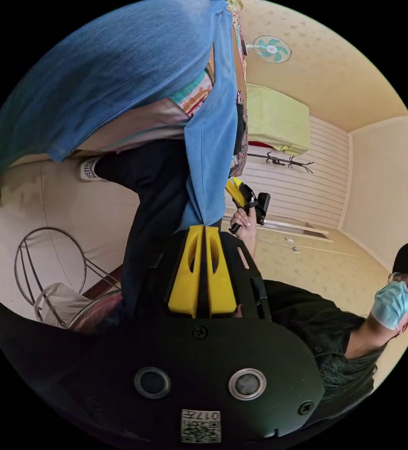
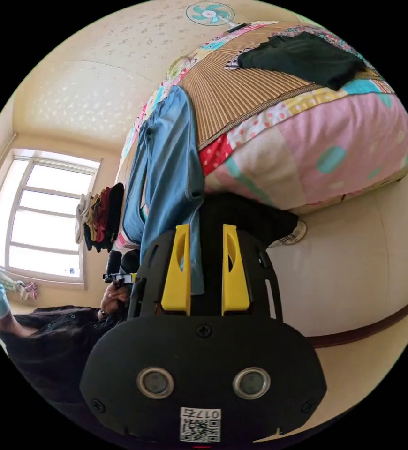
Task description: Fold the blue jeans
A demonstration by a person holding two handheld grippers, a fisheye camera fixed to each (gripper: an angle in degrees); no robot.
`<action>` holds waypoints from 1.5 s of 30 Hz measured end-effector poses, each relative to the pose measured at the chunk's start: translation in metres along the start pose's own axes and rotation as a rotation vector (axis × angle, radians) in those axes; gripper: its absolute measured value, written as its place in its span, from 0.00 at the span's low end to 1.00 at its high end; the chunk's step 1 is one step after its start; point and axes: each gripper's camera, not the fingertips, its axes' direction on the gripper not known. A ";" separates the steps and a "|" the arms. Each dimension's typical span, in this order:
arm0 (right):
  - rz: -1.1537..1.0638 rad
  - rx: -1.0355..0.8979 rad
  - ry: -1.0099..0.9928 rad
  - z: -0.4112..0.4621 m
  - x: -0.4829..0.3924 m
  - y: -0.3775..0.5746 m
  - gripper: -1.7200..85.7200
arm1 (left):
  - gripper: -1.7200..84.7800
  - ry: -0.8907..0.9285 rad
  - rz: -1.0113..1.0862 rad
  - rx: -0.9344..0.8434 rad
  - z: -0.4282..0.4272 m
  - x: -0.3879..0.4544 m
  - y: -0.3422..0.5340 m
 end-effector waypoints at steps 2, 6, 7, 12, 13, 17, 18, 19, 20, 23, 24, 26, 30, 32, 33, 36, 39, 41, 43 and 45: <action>-0.027 0.045 -0.040 -0.004 -0.006 0.026 0.14 | 0.01 -0.101 0.044 0.024 -0.010 0.012 0.004; -0.016 -0.153 0.082 0.033 -0.005 0.064 0.14 | 0.01 -0.131 0.073 0.067 -0.022 0.017 0.006; -0.025 -0.113 0.112 0.028 -0.006 0.075 0.12 | 0.01 -0.129 0.069 0.074 -0.025 0.015 0.007; -0.189 -0.056 -0.089 -0.031 -0.006 0.110 0.06 | 0.02 -0.130 0.048 0.119 -0.041 0.012 0.022; -0.194 -0.089 -0.104 -0.036 0.009 0.120 0.06 | 0.03 -0.149 0.059 0.138 -0.044 0.014 0.028; -0.112 -0.194 -0.074 -0.033 0.064 0.154 0.05 | 0.11 -0.129 0.136 0.105 -0.029 0.040 0.029; -0.181 -0.147 -0.175 -0.041 0.062 0.167 0.05 | 0.12 -0.122 0.156 0.092 -0.025 0.048 0.026; -0.277 -0.075 -0.270 -0.053 0.055 0.180 0.05 | 0.13 -0.114 0.200 0.065 -0.015 0.067 0.019; -0.329 -0.038 -0.312 -0.058 0.051 0.188 0.05 | 0.14 -0.108 0.250 0.036 -0.004 0.090 0.011; -0.515 0.030 -0.428 -0.056 0.032 0.219 0.05 | 0.18 -0.109 0.376 -0.053 0.031 0.150 -0.014; -0.549 0.009 -0.452 -0.047 0.026 0.225 0.05 | 0.19 -0.112 0.392 -0.073 0.039 0.160 -0.018; -0.581 -0.015 -0.470 -0.031 0.019 0.229 0.05 | 0.22 -0.167 0.429 -0.107 0.068 0.188 -0.033; -0.659 -0.052 -0.530 -0.007 0.013 0.233 0.05 | 0.19 -0.232 0.384 -0.137 0.101 0.185 -0.041; -0.716 -0.124 -0.531 0.004 0.014 0.236 0.06 | 0.07 -0.116 0.343 -0.093 0.099 0.169 -0.037; -0.738 -0.193 -0.514 0.012 0.020 0.234 0.06 | 0.05 -0.104 0.337 -0.079 0.097 0.166 -0.035; -0.731 -0.270 -0.467 0.016 0.044 0.199 0.08 | 0.02 -0.113 0.336 -0.031 0.081 0.162 -0.024; -0.600 -0.195 -0.287 0.021 0.062 0.105 0.11 | 0.01 -0.123 0.351 0.002 0.064 0.166 -0.014; -0.562 -0.197 -0.140 0.049 0.060 0.033 0.14 | 0.01 -0.138 0.374 0.010 0.057 0.174 -0.008; -0.449 -0.274 -0.039 0.120 0.065 -0.075 0.18 | 0.01 -0.151 0.394 0.009 0.054 0.181 -0.006; -0.376 -0.266 -0.059 0.175 0.073 -0.147 0.19 | 0.01 -0.157 0.412 0.012 0.051 0.188 -0.004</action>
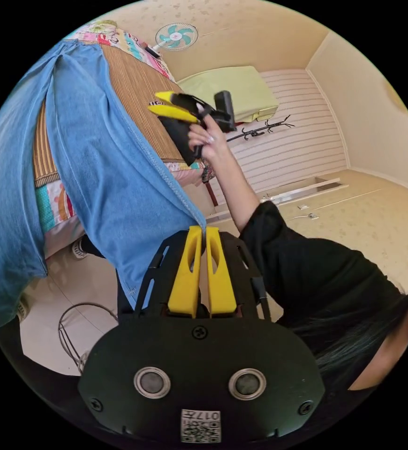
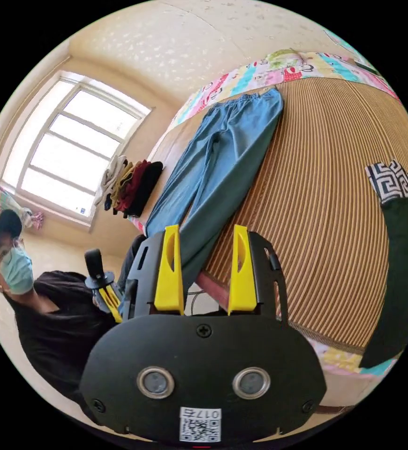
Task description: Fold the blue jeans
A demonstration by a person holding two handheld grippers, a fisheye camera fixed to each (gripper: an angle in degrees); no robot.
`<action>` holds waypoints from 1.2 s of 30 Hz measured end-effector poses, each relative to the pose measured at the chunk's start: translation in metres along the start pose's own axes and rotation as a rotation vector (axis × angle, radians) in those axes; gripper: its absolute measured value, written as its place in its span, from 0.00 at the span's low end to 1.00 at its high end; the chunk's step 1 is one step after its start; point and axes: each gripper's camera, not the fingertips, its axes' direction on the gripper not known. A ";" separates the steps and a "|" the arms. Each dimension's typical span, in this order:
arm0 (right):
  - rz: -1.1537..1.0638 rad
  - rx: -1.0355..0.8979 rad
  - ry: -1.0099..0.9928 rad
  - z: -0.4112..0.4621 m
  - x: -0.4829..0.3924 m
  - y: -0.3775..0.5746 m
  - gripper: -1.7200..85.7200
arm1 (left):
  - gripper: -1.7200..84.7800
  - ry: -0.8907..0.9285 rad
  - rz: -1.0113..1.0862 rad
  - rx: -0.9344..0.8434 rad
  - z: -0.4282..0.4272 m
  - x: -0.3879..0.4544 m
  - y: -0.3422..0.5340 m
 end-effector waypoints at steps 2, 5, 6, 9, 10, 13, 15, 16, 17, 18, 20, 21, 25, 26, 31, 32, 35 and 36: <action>0.115 0.069 -0.005 0.032 0.042 -0.063 0.19 | 0.01 0.000 0.022 -0.001 -0.006 0.008 -0.002; 0.273 0.166 0.074 0.086 0.103 -0.137 0.20 | 0.01 0.008 0.035 0.014 -0.020 0.015 -0.001; 0.326 0.209 0.087 0.106 0.121 -0.153 0.20 | 0.01 0.009 0.033 0.020 -0.023 0.015 -0.001; 0.390 0.300 0.157 0.149 0.144 -0.180 0.14 | 0.01 0.025 0.016 0.036 -0.038 0.012 -0.001; 0.413 0.319 0.226 0.161 0.148 -0.188 0.12 | 0.01 0.043 0.011 0.041 -0.046 0.009 0.000; 0.413 0.348 0.337 0.185 0.148 -0.209 0.06 | 0.01 0.066 0.029 0.067 -0.068 0.001 0.009; 0.366 0.382 0.324 0.196 0.133 -0.222 0.05 | 0.01 0.026 0.030 0.070 -0.084 -0.003 0.017; 0.314 0.444 0.332 0.202 0.112 -0.227 0.05 | 0.01 -0.019 0.022 0.080 -0.095 -0.007 0.026; 0.278 0.472 0.338 0.205 0.098 -0.230 0.04 | 0.01 -0.059 0.010 0.099 -0.108 -0.013 0.036; 0.187 0.503 0.363 0.217 0.065 -0.240 0.04 | 0.01 -0.072 -0.001 0.109 -0.114 -0.017 0.042; 0.048 0.494 0.450 0.247 0.008 -0.260 0.04 | 0.02 -0.082 -0.075 0.163 -0.140 -0.037 0.067; -0.040 0.466 0.504 0.275 -0.030 -0.274 0.04 | 0.02 -0.076 -0.097 0.177 -0.146 -0.043 0.073; -0.147 0.405 0.407 0.386 -0.111 -0.305 0.04 | 0.05 -0.083 -0.234 0.284 -0.190 -0.074 0.109; -0.134 0.400 0.384 0.403 -0.114 -0.308 0.04 | 0.06 -0.111 -0.268 0.315 -0.200 -0.080 0.118; -0.021 0.199 0.249 0.536 -0.090 -0.310 0.06 | 0.08 -0.224 -0.447 0.351 -0.229 -0.115 0.143; -0.026 0.190 0.230 0.541 -0.089 -0.306 0.06 | 0.09 -0.216 -0.467 0.374 -0.236 -0.122 0.150; -0.076 0.182 0.175 0.532 -0.094 -0.274 0.07 | 0.10 -0.227 -0.507 0.390 -0.245 -0.134 0.159; -0.134 0.149 0.166 0.520 -0.102 -0.255 0.09 | 0.10 -0.241 -0.519 0.379 -0.246 -0.136 0.158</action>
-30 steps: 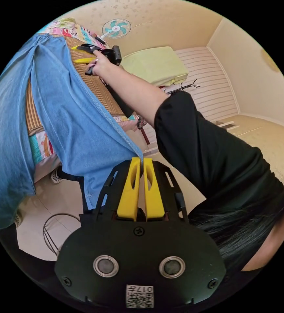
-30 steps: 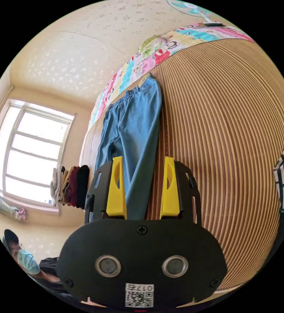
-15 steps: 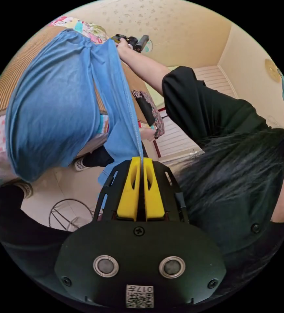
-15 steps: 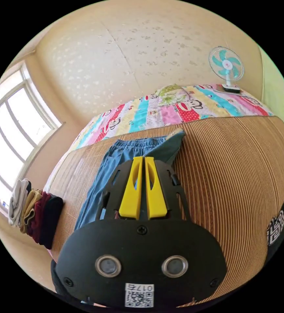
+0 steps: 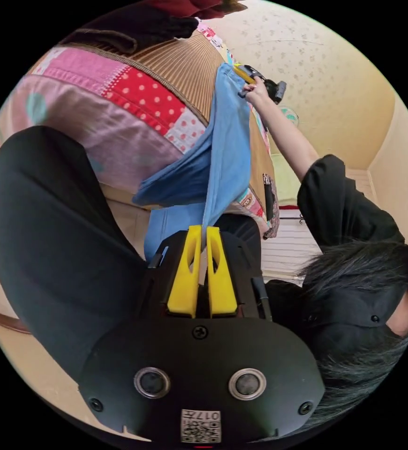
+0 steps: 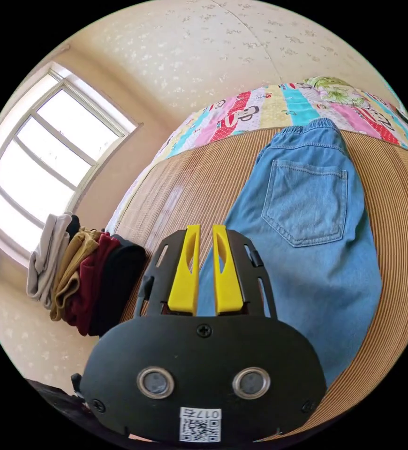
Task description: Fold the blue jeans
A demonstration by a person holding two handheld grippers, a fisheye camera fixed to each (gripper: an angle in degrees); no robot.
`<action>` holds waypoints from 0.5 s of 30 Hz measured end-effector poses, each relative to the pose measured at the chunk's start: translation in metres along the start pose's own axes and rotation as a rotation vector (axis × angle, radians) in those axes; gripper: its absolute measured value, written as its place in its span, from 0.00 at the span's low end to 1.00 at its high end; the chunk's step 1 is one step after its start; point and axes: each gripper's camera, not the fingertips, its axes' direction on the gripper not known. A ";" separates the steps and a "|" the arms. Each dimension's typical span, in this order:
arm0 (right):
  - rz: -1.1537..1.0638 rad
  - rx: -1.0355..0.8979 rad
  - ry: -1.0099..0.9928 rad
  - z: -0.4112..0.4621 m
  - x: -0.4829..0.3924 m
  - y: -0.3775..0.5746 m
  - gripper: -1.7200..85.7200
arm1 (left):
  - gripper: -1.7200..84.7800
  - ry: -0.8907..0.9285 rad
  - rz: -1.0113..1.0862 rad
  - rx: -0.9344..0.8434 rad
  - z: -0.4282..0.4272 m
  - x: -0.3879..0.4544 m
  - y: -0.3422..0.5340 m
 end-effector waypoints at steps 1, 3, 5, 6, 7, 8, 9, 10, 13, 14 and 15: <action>-0.076 -0.043 0.002 -0.019 -0.011 0.023 0.09 | 0.10 -0.025 -0.002 -0.007 0.001 -0.003 -0.004; -0.182 -0.096 0.046 -0.054 -0.026 0.069 0.10 | 0.11 -0.015 0.022 0.008 0.000 -0.003 -0.012; -0.251 -0.125 0.088 -0.092 -0.037 0.127 0.10 | 0.12 0.007 0.086 0.033 -0.002 0.003 -0.032; -0.265 -0.137 0.092 -0.119 -0.039 0.169 0.11 | 0.12 0.007 0.106 0.035 -0.001 0.006 -0.039; -0.256 -0.142 0.083 -0.143 -0.038 0.209 0.11 | 0.12 0.004 0.151 0.030 0.002 0.013 -0.055; -0.242 -0.142 0.080 -0.154 -0.036 0.228 0.11 | 0.12 -0.008 0.194 0.028 0.006 0.021 -0.072; -0.193 -0.149 0.083 -0.172 -0.029 0.267 0.11 | 0.13 -0.019 0.212 0.031 0.008 0.025 -0.081; -0.128 -0.163 0.099 -0.184 -0.021 0.303 0.12 | 0.14 -0.044 0.250 0.046 0.012 0.035 -0.096; 0.038 -0.159 0.084 -0.199 -0.002 0.387 0.13 | 0.14 -0.127 0.329 0.077 0.028 0.061 -0.127; 0.059 -0.155 0.063 -0.198 0.001 0.401 0.13 | 0.14 -0.146 0.357 0.083 0.037 0.071 -0.137; 0.085 -0.123 0.025 -0.195 0.004 0.423 0.14 | 0.14 -0.153 0.361 0.080 0.042 0.074 -0.141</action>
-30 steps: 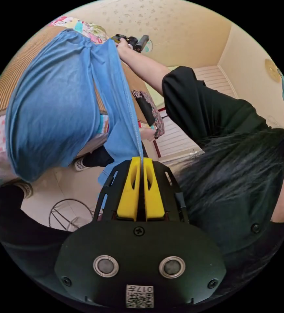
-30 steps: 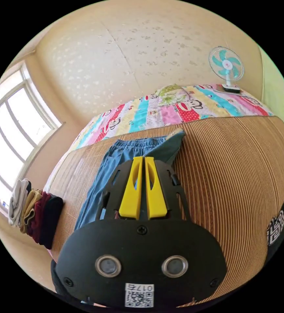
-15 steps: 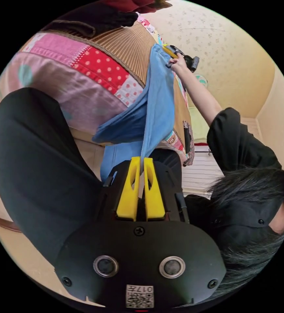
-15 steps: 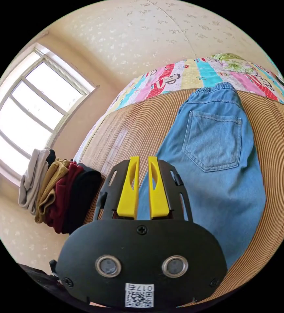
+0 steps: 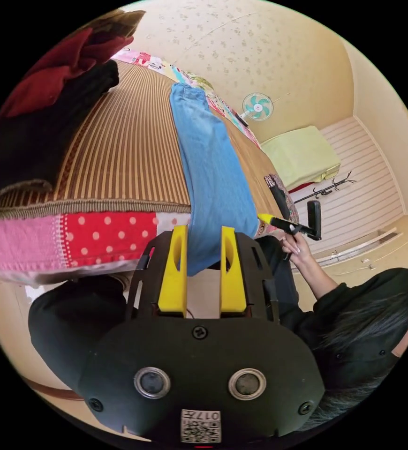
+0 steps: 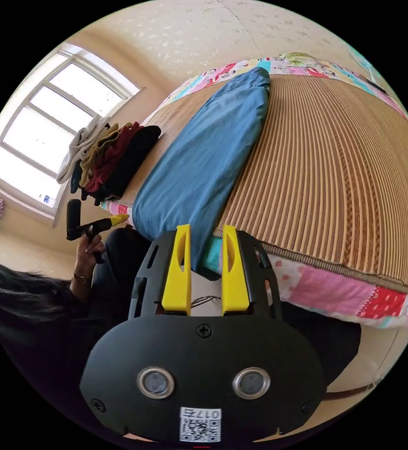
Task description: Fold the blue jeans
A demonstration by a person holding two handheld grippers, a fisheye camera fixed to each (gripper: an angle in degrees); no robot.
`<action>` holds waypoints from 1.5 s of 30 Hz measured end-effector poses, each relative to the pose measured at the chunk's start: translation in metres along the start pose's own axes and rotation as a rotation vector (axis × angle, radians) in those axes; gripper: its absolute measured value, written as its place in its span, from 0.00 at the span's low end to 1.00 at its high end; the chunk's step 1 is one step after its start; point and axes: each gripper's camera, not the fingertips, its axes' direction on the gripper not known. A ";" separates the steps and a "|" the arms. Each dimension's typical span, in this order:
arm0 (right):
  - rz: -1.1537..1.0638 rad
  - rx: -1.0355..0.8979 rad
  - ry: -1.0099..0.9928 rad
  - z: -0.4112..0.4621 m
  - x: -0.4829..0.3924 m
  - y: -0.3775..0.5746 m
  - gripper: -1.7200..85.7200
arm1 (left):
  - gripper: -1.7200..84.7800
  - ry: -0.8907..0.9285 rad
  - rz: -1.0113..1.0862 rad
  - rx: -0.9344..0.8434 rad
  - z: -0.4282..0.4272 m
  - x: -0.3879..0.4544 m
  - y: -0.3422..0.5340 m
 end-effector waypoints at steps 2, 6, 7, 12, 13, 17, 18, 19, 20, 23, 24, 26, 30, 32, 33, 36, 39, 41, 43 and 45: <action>0.050 0.153 -0.058 -0.004 0.004 0.022 0.14 | 0.14 0.000 -0.021 -0.058 0.027 0.005 -0.016; 0.044 -0.040 -0.166 0.028 -0.007 0.009 0.12 | 0.06 -0.094 -0.043 -0.059 0.045 0.015 -0.016; 0.031 -0.063 -0.086 0.034 -0.014 0.011 0.09 | 0.05 -0.077 -0.029 -0.073 0.050 0.018 -0.014; -0.036 -0.255 -0.162 0.012 -0.014 0.029 0.06 | 0.04 -0.087 0.028 -0.264 0.057 0.042 0.007; -0.048 -0.341 -0.182 0.003 -0.015 0.039 0.06 | 0.04 -0.095 0.014 -0.324 0.058 0.045 0.017; 0.008 -0.501 -0.290 -0.025 0.001 0.051 0.07 | 0.09 0.005 -0.101 -0.449 0.068 0.038 0.044; 0.014 -0.444 -0.278 -0.041 0.010 0.047 0.07 | 0.10 0.005 -0.110 -0.422 0.065 0.038 0.044; 0.034 -0.351 -0.262 -0.058 0.022 0.040 0.09 | 0.11 0.021 -0.123 -0.352 0.058 0.036 0.042; 0.054 -0.303 -0.262 -0.065 0.029 0.035 0.10 | 0.12 0.056 -0.127 -0.266 0.049 0.035 0.036; 0.078 -0.110 -0.325 -0.091 0.051 0.010 0.13 | 0.13 0.106 -0.066 -0.073 0.032 0.041 0.016; 0.080 -0.067 -0.325 -0.094 0.056 -0.001 0.13 | 0.13 0.102 -0.053 -0.062 0.032 0.043 0.010; 0.088 -0.018 -0.299 -0.097 0.062 -0.016 0.14 | 0.15 0.075 -0.010 -0.057 0.037 0.048 -0.014; 0.094 0.004 -0.323 -0.100 0.069 -0.039 0.14 | 0.14 0.041 0.005 -0.085 0.048 0.052 -0.037; 0.089 0.014 -0.349 -0.107 0.072 -0.040 0.15 | 0.14 0.070 0.006 -0.081 0.048 0.055 -0.037; 0.082 0.026 -0.390 -0.113 0.074 -0.039 0.15 | 0.14 0.084 0.002 -0.075 0.047 0.055 -0.036; 0.085 0.046 -0.511 -0.117 0.085 -0.043 0.14 | 0.14 0.176 -0.040 -0.045 0.048 0.051 -0.031; 0.082 0.054 -0.564 -0.116 0.087 -0.057 0.12 | 0.13 0.247 -0.059 -0.057 0.054 0.050 -0.033; 0.076 0.034 -0.589 -0.117 0.085 -0.066 0.11 | 0.10 0.210 -0.041 -0.078 0.053 0.059 -0.035; 0.066 0.022 -0.586 -0.124 0.083 -0.071 0.09 | 0.08 0.216 -0.038 -0.085 0.051 0.061 -0.033; 0.068 0.020 -0.550 -0.132 0.082 -0.069 0.07 | 0.05 0.274 -0.059 -0.099 0.051 0.058 -0.030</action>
